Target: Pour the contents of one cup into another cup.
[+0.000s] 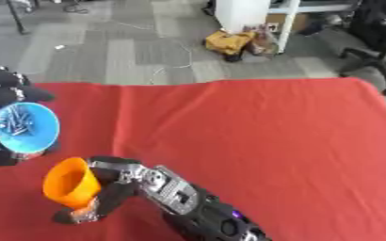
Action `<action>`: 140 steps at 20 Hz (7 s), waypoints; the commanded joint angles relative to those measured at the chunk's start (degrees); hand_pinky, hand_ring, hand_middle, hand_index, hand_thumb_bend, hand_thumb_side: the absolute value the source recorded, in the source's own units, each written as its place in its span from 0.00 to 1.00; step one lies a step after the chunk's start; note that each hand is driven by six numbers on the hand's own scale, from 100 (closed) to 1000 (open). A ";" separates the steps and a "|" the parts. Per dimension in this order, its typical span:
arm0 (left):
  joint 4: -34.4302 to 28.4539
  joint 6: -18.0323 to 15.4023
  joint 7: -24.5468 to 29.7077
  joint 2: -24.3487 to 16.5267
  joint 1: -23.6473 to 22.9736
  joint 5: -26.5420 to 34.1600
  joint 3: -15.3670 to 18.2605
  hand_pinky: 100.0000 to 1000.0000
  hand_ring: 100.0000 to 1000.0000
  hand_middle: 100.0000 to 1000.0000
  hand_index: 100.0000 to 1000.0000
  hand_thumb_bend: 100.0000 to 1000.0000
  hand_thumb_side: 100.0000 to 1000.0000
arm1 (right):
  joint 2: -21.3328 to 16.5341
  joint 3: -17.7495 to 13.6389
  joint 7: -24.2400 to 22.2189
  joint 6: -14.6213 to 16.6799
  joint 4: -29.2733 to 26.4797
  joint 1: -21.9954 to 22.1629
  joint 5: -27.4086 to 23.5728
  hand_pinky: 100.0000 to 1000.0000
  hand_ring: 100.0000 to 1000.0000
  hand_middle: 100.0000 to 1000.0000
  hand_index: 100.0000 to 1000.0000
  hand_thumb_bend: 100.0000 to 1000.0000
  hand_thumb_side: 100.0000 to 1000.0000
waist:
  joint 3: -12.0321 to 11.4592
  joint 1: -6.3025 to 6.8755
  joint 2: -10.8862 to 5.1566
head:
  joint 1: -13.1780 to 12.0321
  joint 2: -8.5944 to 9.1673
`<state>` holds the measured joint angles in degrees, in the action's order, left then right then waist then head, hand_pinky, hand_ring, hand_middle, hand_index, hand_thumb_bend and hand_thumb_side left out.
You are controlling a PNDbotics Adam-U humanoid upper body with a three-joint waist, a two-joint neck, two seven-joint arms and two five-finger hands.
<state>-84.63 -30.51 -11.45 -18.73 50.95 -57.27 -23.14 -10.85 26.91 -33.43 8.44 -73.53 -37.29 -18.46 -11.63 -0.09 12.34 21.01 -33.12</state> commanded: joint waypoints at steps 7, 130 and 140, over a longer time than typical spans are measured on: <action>-1.47 -0.58 -1.55 -1.43 0.84 -3.47 -0.39 0.43 0.30 0.32 0.68 0.65 0.00 | -0.76 -0.32 -0.21 0.05 -1.06 -0.77 -0.79 0.53 0.39 0.41 0.71 0.25 0.00 | -0.11 0.08 -1.24 | 0.07 -0.22; -3.75 -1.20 -4.38 -0.96 1.74 -31.79 -4.02 0.52 0.25 0.26 0.73 0.67 0.00 | -0.94 -0.22 -0.66 0.38 -0.53 -0.53 -0.30 0.52 0.39 0.41 0.71 0.26 0.00 | 0.67 0.09 -1.56 | 0.17 -0.03; -2.92 0.13 -5.52 -0.67 1.33 -32.43 -2.56 0.51 0.24 0.26 0.72 0.66 0.00 | -0.91 -0.27 -0.63 0.34 -0.42 -0.42 -0.35 0.52 0.39 0.41 0.71 0.26 0.00 | 0.65 0.10 -1.63 | 0.41 0.01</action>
<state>-86.68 -30.88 -16.71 -19.09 51.40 -90.31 -26.90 -11.34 26.90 -33.92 8.66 -73.35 -36.94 -18.73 -10.96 -0.11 11.98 21.30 -33.18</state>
